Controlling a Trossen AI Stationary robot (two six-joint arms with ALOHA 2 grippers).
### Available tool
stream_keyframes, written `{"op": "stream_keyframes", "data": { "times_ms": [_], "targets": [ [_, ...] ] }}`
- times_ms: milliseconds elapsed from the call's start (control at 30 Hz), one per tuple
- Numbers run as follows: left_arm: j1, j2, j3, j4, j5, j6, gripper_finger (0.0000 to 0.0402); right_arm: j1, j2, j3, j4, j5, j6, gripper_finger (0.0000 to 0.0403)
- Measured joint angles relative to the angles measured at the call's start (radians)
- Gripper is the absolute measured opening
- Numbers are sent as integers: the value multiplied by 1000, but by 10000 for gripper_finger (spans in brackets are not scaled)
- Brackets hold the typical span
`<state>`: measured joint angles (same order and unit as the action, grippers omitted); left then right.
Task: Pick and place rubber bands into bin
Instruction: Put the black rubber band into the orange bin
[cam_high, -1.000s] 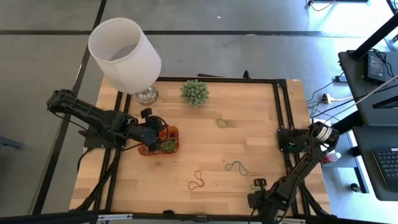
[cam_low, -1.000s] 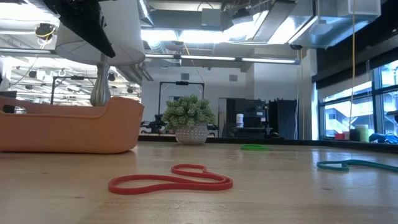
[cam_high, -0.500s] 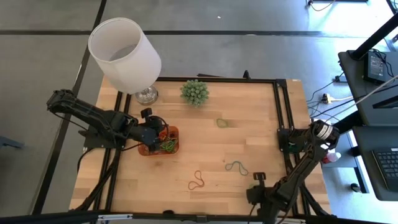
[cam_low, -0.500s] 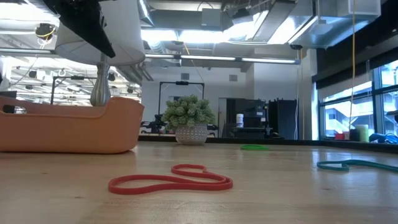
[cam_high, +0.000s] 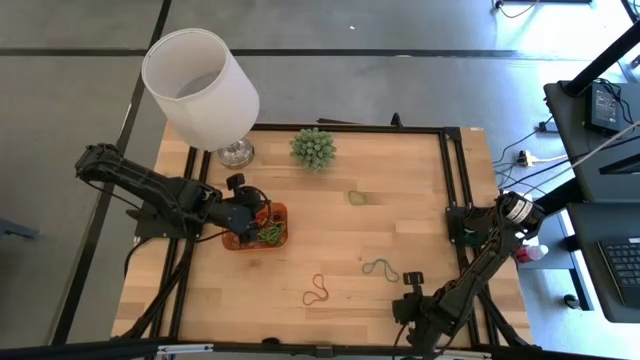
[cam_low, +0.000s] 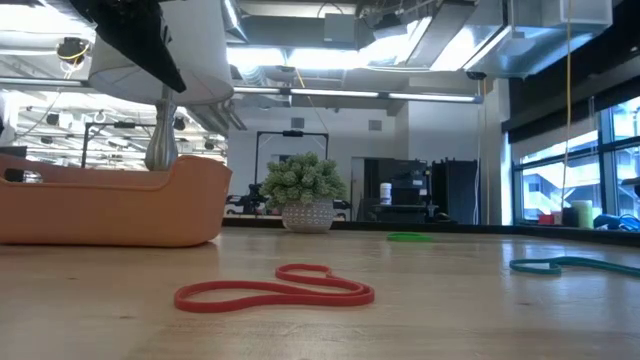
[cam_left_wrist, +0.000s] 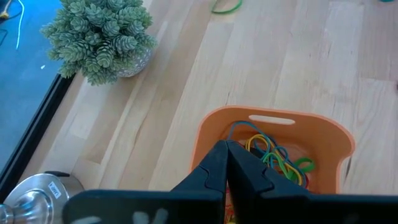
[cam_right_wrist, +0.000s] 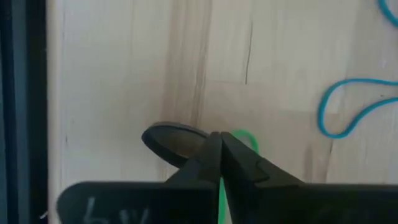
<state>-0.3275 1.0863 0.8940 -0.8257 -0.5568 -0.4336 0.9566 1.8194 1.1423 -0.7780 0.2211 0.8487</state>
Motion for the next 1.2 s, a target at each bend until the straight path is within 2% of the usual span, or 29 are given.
{"op": "stream_keyframes", "data": {
  "times_ms": [200,567,800,1200],
  "targets": [
    [0,0,0,0,0,-3,6,0,0,0,0,-5,-71,58],
    [0,0,0,0,0,-28,6,0,0,0,0,-5,-72,112],
    [0,0,0,0,0,-45,6,0,0,-2,4,-56,-115,104],
    [0,0,0,0,0,-44,6,-3,49,-4,35,-55,-206,63]
  ]
}}
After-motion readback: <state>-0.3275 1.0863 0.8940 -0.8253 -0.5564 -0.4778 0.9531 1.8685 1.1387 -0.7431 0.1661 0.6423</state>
